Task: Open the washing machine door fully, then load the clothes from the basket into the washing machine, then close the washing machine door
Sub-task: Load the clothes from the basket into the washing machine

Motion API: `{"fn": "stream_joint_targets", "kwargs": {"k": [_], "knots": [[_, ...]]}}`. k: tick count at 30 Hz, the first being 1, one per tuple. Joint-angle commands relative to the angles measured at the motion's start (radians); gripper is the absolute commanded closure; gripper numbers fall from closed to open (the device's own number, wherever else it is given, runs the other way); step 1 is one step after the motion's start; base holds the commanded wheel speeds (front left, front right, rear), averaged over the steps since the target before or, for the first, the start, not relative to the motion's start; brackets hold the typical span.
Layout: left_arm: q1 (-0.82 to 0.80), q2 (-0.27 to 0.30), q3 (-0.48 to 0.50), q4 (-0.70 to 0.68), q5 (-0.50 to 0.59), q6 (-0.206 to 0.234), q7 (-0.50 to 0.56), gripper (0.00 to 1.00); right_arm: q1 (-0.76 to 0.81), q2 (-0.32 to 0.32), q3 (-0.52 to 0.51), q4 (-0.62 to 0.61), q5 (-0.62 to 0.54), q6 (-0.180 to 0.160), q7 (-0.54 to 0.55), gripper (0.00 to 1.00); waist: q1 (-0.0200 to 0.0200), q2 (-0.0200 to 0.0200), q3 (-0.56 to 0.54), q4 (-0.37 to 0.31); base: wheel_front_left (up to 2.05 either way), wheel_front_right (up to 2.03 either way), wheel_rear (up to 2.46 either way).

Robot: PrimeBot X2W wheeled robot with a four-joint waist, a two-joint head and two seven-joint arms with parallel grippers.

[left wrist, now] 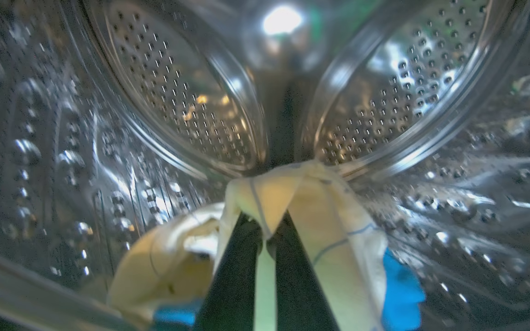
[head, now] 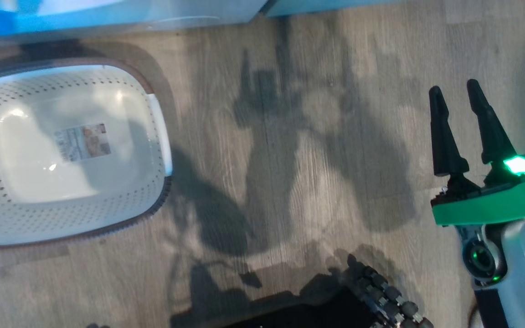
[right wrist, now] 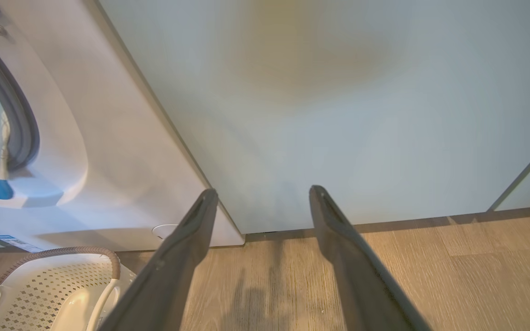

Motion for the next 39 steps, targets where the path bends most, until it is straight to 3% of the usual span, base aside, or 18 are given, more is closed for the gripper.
{"fn": "stream_joint_targets", "kwargs": {"k": [1,13,21,27,28,29,30,39], "knots": [[-0.067,0.067,0.024,-0.015,0.033,0.003,-0.038,1.00,0.000,-0.001,0.022,-0.025,0.012,-0.003,-0.010,0.00,-0.0002,0.0000,0.025,-0.020,0.00,0.00,0.00],[-0.289,0.034,-0.012,0.141,0.111,-0.013,-0.335,1.00,-0.025,-0.001,0.045,-0.025,0.032,-0.003,-0.010,0.00,-0.0002,0.0000,0.077,-0.027,0.00,0.00,0.00],[-0.221,0.001,-0.010,0.225,0.055,-0.038,-0.318,1.00,-0.021,-0.001,0.038,-0.020,0.022,-0.003,-0.010,0.00,-0.0002,0.0000,0.077,0.001,0.00,0.00,0.00],[-0.167,-0.019,0.003,0.255,-0.001,-0.048,-0.226,1.00,-0.018,-0.001,0.038,-0.014,0.018,-0.003,-0.010,0.00,-0.0002,0.0000,0.071,0.017,0.00,0.00,0.00],[-0.157,-0.021,0.003,0.255,-0.008,-0.047,-0.209,0.78,-0.017,-0.001,0.038,-0.012,0.017,-0.003,-0.010,0.00,-0.0002,0.0000,0.070,0.021,0.00,0.00,0.00],[-0.148,-0.024,0.006,0.256,-0.018,-0.046,-0.192,0.42,-0.017,-0.001,0.038,-0.010,0.016,-0.003,-0.010,0.00,-0.0002,0.0000,0.068,0.023,0.00,0.00,0.00],[-0.139,-0.026,0.007,0.252,-0.025,-0.046,-0.178,0.00,-0.017,-0.001,0.038,-0.009,0.015,-0.003,-0.010,0.00,-0.0002,0.0000,0.067,0.026,0.00,0.00,0.00],[-0.037,-0.032,-0.001,0.146,-0.045,-0.019,-0.143,0.00,-0.010,-0.001,0.017,-0.007,-0.004,-0.003,-0.010,0.00,-0.0002,0.0000,0.041,0.058,0.00,0.00,0.00]]}}
